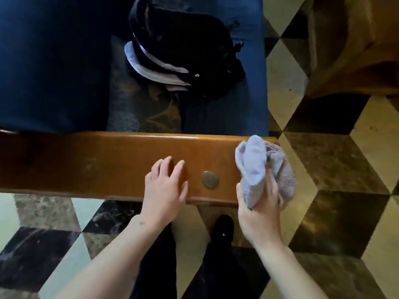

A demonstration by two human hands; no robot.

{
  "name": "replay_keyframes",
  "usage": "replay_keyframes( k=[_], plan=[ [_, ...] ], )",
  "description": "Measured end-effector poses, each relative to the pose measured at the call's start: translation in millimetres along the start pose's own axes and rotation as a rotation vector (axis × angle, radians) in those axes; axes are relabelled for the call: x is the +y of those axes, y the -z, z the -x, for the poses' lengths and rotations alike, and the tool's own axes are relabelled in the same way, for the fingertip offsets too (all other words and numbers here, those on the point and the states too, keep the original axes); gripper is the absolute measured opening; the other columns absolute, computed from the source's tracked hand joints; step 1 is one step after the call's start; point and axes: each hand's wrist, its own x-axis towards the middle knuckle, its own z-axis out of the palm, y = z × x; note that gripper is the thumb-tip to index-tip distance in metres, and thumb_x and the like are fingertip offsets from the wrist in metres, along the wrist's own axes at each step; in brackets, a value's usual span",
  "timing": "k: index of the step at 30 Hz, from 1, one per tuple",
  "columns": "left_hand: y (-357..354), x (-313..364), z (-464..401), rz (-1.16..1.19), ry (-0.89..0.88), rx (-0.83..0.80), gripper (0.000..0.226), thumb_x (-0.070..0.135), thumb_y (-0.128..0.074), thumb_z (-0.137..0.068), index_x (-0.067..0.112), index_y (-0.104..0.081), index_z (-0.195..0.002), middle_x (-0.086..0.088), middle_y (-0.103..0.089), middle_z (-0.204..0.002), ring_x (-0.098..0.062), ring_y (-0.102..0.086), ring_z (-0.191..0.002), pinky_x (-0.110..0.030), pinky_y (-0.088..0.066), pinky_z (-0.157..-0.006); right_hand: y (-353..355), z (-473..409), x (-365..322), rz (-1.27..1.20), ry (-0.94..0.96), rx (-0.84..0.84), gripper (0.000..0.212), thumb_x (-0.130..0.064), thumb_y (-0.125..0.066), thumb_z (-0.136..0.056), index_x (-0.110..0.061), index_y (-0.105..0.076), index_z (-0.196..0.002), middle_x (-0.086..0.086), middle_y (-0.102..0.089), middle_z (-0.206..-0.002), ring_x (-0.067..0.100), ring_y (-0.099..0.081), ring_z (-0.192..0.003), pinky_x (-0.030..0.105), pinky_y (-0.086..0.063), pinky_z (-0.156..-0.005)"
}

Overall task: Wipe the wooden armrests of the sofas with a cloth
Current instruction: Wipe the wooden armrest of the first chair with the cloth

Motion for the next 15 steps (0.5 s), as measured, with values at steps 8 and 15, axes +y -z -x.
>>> replay_keyframes(
  k=[8,15],
  plan=[
    [-12,-26,9,0.251,0.056,0.08,0.061,0.04,-0.05,-0.102,0.024,-0.028,-0.157,-0.013,-0.018,-0.166,-0.031,-0.014,-0.154,-0.051,-0.019,-0.122,-70,-9,-23,0.114,-0.054,0.275,0.064,-0.045,-0.037,-0.103,-0.019,-0.028,-0.161,0.006,-0.029,-0.169,0.019,-0.011,-0.154,0.064,-0.009,-0.128],
    [1,-81,22,0.392,0.189,0.158,0.05,0.037,-0.042,-0.103,0.015,-0.04,-0.148,-0.012,-0.045,-0.144,-0.024,-0.037,-0.132,-0.041,-0.033,-0.113,-157,12,-94,0.377,0.057,0.083,0.078,-0.052,-0.034,-0.099,-0.02,-0.013,-0.167,0.012,-0.017,-0.175,0.031,-0.011,-0.162,0.068,-0.008,-0.126]
  ],
)
